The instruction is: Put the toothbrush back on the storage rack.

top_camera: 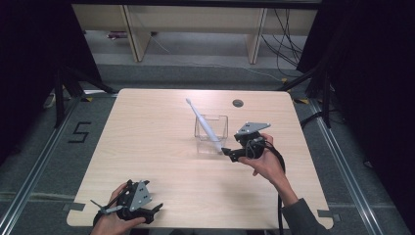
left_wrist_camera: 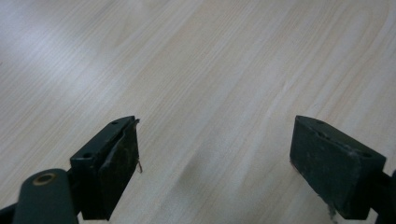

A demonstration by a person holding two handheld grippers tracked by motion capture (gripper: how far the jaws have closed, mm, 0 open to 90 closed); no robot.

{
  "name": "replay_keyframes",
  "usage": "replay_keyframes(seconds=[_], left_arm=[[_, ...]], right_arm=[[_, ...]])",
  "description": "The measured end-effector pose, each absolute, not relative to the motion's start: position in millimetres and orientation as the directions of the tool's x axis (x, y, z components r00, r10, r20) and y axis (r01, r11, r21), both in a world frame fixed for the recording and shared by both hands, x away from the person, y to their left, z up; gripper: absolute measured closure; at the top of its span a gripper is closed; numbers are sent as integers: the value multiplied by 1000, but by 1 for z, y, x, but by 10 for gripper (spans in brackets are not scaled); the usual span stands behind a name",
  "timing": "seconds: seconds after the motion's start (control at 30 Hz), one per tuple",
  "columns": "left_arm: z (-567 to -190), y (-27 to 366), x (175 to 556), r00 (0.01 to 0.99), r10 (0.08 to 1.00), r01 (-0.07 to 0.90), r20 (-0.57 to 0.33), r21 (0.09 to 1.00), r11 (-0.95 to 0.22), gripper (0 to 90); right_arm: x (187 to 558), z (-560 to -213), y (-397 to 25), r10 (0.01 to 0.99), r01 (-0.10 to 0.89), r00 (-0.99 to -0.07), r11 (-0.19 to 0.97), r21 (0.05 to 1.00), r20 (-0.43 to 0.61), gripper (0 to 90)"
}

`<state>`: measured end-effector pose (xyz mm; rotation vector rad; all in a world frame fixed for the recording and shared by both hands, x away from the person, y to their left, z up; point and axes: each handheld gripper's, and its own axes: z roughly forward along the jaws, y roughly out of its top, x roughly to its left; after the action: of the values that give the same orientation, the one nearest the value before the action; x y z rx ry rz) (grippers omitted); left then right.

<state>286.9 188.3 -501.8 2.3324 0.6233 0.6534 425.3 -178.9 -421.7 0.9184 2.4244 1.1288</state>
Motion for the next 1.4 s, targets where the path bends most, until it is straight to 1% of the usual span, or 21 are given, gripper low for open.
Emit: replay_keyframes(seconds=[0.13, 0.2, 0.33, 0.37, 0.4, 0.47, 0.53, 0.6, 0.63, 0.8, 0.87, 0.9, 0.93, 1.0, 1.07, 1.1, 1.17, 1.23, 1.27, 1.3, 1.4], left_arm=[[-502, 189, 288, 764, 571, 252, 302, 674, -694, 151], [-502, 188, 287, 766, 573, 261, 291, 674, -691, 151], [-502, 188, 288, 765, 570, 253, 300, 674, -694, 151], [-502, 188, 288, 765, 570, 252, 301, 674, -695, 151], [-502, 188, 288, 765, 570, 252, 301, 674, -694, 151], [-502, 188, 288, 764, 571, 253, 301, 674, -694, 151], [-502, 188, 288, 764, 570, 253, 301, 674, -694, 151], [-502, 188, 288, 765, 571, 254, 299, 674, -694, 151], [-503, 188, 287, 765, 576, 266, 288, 673, -690, 151], [-503, 188, 288, 757, 581, 266, 299, 671, -692, 151], [-502, 188, 288, 764, 571, 253, 301, 675, -694, 151], [-502, 188, 288, 764, 571, 253, 301, 674, -694, 151], [-503, 188, 287, 764, 576, 266, 290, 673, -690, 151], [-503, 188, 287, 757, 581, 265, 300, 671, -692, 151], [-502, 188, 287, 765, 575, 265, 291, 671, -692, 151], [-502, 188, 287, 763, 577, 265, 292, 672, -691, 150], [-502, 188, 287, 764, 576, 265, 292, 672, -692, 151], [-502, 188, 287, 764, 575, 264, 292, 672, -692, 151], [-503, 188, 287, 761, 576, 264, 299, 668, -695, 151], [-503, 188, 287, 756, 581, 264, 301, 672, -692, 151], [-503, 188, 287, 763, 578, 266, 289, 674, -689, 151]], right_arm=[[422, -423, -185, 670, 430, -742, 478, 766, -2, 286], [420, -424, -188, 674, 428, -739, 477, 768, -7, 264], [414, -426, -193, 688, 448, -725, 455, 770, 15, 244], [414, -427, -195, 680, 432, -733, 461, 775, 4, 234], [412, -427, -196, 691, 447, -722, 449, 773, 16, 227], [410, -429, -199, 690, 436, -724, 446, 782, 10, 231], [406, -432, -202, 704, 467, -709, 437, 769, 30, 232], [405, -434, -206, 698, 447, -716, 447, 775, 11, 235], [403, -435, -206, 706, 472, -707, 435, 767, 35, 236], [401, -440, -212, 703, 464, -711, 441, 768, 26, 237], [398, -441, -212, 717, 490, -696, 430, 758, 43, 238], [399, -443, -214, 701, 460, -713, 447, 767, 19, 238], [397, -443, -215, 709, 478, -704, 438, 762, 34, 238], [396, -445, -217, 712, 475, -702, 435, 765, 31, 238], [393, -446, -219, 722, 503, -690, 422, 754, 56, 238], [394, -448, -221, 710, 475, -703, 437, 763, 31, 238], [392, -449, -223, 724, 505, -688, 427, 750, 51, 238], [390, -452, -226, 727, 509, -684, 421, 750, 57, 239], [391, -453, -228, 718, 491, -695, 435, 755, 38, 239], [389, -453, -228, 728, 514, -683, 422, 747, 59, 240], [386, -457, -230, 733, 525, -677, 416, 743, 68, 239]])
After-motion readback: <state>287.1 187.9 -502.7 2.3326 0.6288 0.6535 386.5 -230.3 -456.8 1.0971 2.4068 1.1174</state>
